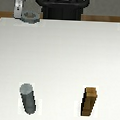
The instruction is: Put the loop with the handle onto the peg.
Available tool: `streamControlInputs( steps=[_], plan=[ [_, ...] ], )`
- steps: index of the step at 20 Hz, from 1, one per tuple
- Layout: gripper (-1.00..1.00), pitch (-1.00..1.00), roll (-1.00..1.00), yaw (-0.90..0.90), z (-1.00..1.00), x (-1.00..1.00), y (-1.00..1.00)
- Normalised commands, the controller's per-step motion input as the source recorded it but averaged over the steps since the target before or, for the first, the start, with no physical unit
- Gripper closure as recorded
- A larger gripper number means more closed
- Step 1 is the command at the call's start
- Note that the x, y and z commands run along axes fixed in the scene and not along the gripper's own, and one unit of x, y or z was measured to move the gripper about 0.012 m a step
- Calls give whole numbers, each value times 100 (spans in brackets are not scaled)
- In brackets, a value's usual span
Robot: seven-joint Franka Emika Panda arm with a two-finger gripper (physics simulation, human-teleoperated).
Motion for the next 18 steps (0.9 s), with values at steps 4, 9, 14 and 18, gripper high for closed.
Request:
streamControlInputs(
  steps=[4, 9, 14, 18],
  plan=[
    [100, 0, 0, 0, 25, 29, 0],
    [100, 0, 0, 0, 0, 100, 0],
    [100, 0, 0, 0, 0, 100, 0],
    [100, 0, 0, 0, 0, 100, 0]
  ],
)
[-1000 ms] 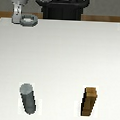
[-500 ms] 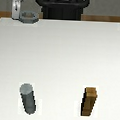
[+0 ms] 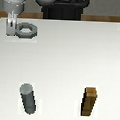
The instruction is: Put the loop with the handle onto the peg.
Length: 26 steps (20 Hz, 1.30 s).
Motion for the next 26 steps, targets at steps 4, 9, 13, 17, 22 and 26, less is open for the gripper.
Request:
streamControlInputs(
  steps=[4, 9, 13, 17, 22, 26],
  plan=[
    [100, 0, 0, 0, 0, 100, 0],
    [100, 0, 0, 0, 0, 100, 0],
    [100, 0, 0, 0, 25, 50, -12],
    [100, 0, 0, 0, 50, 0, 0],
    [100, 0, 0, 0, 0, 20, 0],
    [100, 0, 0, 0, 0, 100, 0]
  ],
)
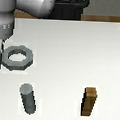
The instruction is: Put the loop with the handle onto the peg.
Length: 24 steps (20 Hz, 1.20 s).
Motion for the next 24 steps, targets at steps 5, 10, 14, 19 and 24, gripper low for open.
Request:
streamControlInputs(
  steps=[5, 10, 14, 19, 24],
  plan=[
    [100, 0, 0, 0, 0, 20, 4],
    [100, 0, 0, 0, 0, 20, 20],
    [100, 0, 0, 0, 0, 75, 0],
    [100, 0, 0, 0, 0, 60, 20],
    [100, 0, 0, 0, 0, 0, 40]
  ],
)
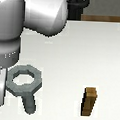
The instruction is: Put the loop with the handle onto the peg.
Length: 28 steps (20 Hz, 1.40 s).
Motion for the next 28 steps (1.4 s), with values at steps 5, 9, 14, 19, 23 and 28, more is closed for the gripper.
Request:
streamControlInputs(
  steps=[5, 9, 14, 19, 23, 28],
  plan=[
    [100, 0, 0, 0, -20, 0, 0],
    [100, 0, 0, 0, -25, 0, 0],
    [100, 0, 0, 0, -60, 20, 0],
    [-100, 0, 0, 0, -20, 0, 0],
    [-100, 0, 0, 0, 0, 0, 0],
    [-100, 0, 0, 0, 0, 0, 0]
  ],
)
